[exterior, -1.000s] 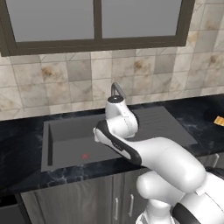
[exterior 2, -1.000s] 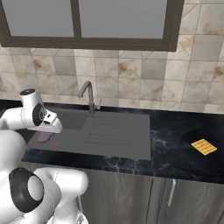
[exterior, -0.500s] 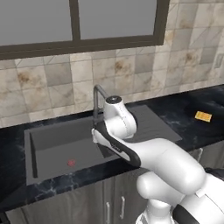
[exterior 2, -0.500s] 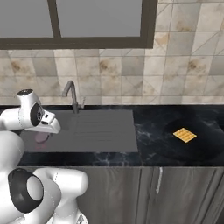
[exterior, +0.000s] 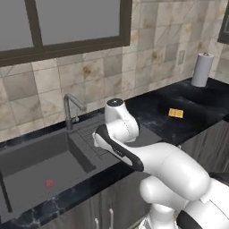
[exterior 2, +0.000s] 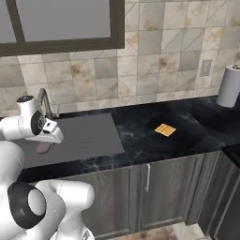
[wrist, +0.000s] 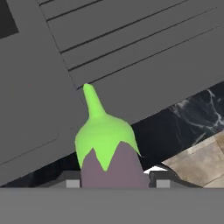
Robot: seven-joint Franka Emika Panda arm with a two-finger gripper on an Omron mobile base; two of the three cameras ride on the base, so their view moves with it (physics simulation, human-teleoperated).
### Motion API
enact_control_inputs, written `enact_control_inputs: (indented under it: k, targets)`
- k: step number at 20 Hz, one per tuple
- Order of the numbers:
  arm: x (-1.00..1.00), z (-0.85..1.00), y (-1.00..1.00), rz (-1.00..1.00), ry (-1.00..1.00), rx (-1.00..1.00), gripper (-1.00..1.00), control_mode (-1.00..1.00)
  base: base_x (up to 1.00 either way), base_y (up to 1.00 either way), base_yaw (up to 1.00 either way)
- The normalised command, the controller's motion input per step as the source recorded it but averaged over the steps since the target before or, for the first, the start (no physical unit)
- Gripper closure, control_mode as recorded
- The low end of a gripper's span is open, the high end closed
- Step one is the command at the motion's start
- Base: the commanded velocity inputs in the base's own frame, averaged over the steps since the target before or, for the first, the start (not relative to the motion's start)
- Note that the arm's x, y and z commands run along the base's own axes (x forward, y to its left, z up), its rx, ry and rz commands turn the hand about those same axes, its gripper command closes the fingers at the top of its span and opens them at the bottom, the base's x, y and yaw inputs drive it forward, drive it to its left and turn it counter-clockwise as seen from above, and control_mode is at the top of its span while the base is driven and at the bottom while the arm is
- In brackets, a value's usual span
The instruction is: Turn on the sink faucet. Then move the eggplant from the counter to the sink. Turn off the sink. Move the vegetable from the sink to the pot next to the stove. Finally move the pot to the front right burner.
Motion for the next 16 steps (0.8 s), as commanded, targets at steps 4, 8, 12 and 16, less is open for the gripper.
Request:
enact_control_inputs:
  k: [4,8,12,16]
  targets:
    - [0.0,0.0,0.0,0.0,0.0,0.0,1.0,1.0,-0.17,-0.02,-0.43]
    - [0.0,0.0,0.0,0.0,0.0,0.0,1.0,1.0,-0.08,-0.01,-0.45]
    - [0.0,0.0,0.0,0.0,0.0,0.0,1.0,1.0,-0.01,-0.02,-0.45]
    - [0.0,0.0,0.0,0.0,0.0,0.0,1.0,1.0,0.0,-0.02,-0.46]
